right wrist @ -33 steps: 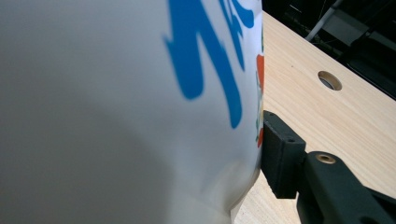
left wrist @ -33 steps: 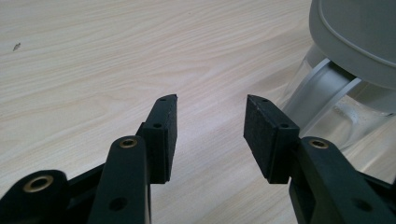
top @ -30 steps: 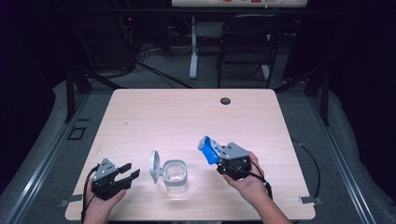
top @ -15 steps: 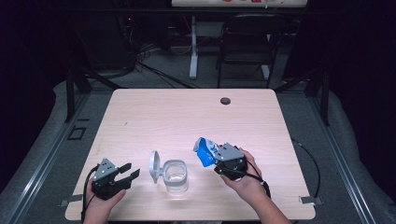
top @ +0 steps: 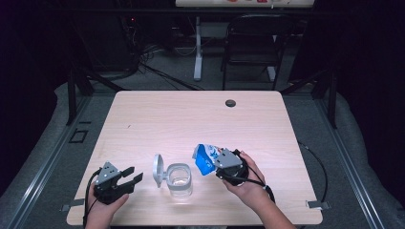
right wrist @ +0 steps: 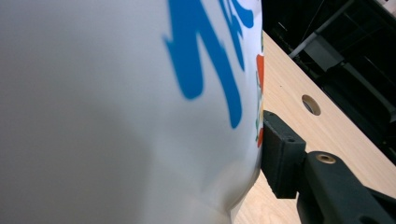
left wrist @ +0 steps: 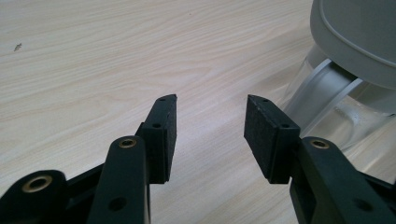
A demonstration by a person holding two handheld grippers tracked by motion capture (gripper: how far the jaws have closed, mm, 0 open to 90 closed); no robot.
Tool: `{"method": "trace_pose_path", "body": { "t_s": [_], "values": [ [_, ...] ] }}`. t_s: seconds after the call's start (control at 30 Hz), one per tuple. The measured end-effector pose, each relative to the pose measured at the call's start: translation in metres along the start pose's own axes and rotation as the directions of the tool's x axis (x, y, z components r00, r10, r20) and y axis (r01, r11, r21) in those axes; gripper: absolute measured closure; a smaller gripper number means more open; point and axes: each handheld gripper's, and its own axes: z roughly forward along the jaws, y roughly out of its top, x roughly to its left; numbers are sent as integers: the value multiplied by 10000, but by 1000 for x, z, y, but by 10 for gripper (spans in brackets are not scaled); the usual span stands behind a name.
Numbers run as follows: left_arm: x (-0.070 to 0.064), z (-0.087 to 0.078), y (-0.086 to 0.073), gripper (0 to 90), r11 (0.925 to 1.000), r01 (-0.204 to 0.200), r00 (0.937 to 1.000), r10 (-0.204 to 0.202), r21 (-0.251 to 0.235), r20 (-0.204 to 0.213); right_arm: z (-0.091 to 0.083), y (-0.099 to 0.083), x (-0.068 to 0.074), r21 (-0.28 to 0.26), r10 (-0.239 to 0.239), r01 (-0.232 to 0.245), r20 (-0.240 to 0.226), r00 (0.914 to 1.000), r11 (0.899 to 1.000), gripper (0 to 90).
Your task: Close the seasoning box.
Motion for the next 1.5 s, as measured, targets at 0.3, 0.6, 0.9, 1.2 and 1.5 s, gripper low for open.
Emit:
{"method": "trace_pose_path", "body": {
  "t_s": [0.3,0.6,0.9,1.2,1.5],
  "values": [
    [0,1,0,546,10000,36,10000,-36,9,17,5,1,6,59,-573,572,309,9979,9983,520],
    [0,1,-1,546,10000,55,10000,-55,-39,40,12,-1,11,189,-818,809,536,9952,9965,520],
    [1,1,-1,546,10000,36,10000,-36,-32,35,17,-1,17,228,-1319,1305,823,9878,9912,520],
    [1,1,-1,546,10000,22,10000,-22,-44,31,20,-2,24,321,-1856,1831,1183,9755,9826,520],
    [1,2,-1,546,10000,10,10000,-10,-30,26,25,-4,32,507,-2680,2632,1665,9489,9634,520]
  ]
}}
